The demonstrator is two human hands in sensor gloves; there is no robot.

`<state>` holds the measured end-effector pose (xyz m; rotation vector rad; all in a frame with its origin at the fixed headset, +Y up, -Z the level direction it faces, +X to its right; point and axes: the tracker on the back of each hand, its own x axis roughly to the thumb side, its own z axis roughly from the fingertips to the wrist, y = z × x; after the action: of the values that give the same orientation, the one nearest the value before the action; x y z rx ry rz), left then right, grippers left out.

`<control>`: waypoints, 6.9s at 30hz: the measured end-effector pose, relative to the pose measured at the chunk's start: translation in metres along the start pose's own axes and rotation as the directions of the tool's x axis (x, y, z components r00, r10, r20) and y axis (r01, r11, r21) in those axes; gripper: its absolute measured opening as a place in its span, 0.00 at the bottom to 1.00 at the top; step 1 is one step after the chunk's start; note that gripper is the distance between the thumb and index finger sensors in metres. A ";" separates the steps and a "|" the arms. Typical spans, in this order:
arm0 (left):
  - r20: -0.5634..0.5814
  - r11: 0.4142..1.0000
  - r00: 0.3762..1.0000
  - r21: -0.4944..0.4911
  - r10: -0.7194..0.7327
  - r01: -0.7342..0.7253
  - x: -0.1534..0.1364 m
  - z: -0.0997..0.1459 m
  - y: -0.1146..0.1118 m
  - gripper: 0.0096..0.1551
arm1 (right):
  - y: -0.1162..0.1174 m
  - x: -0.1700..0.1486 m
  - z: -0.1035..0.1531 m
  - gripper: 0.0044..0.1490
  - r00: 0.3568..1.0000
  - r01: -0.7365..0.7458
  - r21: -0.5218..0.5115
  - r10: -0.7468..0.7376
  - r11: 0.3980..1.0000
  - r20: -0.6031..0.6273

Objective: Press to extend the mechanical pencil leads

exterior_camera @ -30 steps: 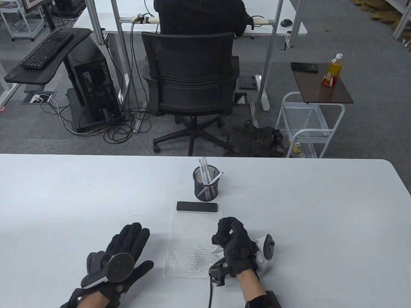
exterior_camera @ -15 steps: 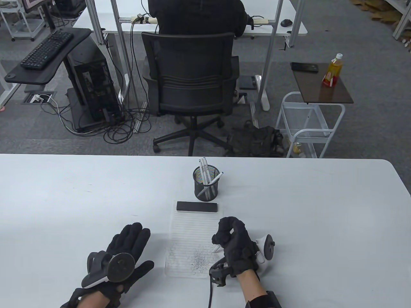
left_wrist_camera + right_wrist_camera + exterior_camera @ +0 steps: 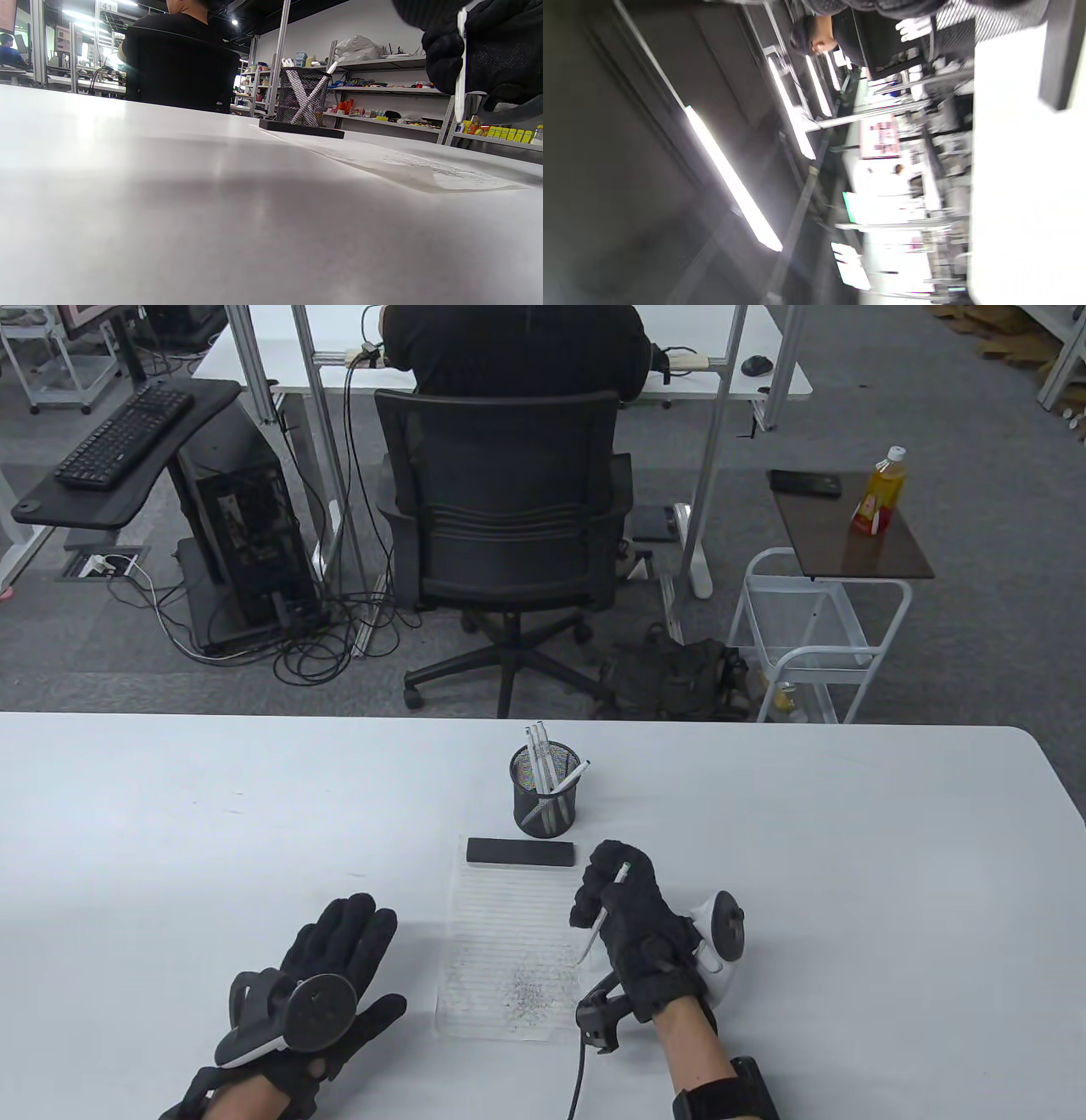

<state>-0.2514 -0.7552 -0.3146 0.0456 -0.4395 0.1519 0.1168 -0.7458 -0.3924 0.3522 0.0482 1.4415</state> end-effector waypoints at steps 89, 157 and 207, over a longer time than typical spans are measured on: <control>0.006 1.000 1.000 -0.028 -0.009 0.009 0.001 -0.002 -0.004 0.55 | -0.002 -0.043 -0.151 0.43 0.747 -0.566 -0.244 0.365 0.787 -0.556; 0.020 1.000 1.000 -0.023 -0.003 0.003 0.005 -0.001 -0.004 0.55 | 0.004 -0.043 0.002 0.41 0.854 0.514 -0.068 -0.504 0.855 0.128; 0.021 1.000 1.000 -0.023 -0.001 0.002 0.005 -0.001 -0.005 0.55 | 0.010 -0.057 -0.001 0.35 0.920 0.386 -0.137 -0.370 0.912 0.132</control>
<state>-0.2453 -0.7591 -0.3136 0.0248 -0.4620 0.1448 0.0988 -0.7998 -0.4003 0.2662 -0.0804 1.0321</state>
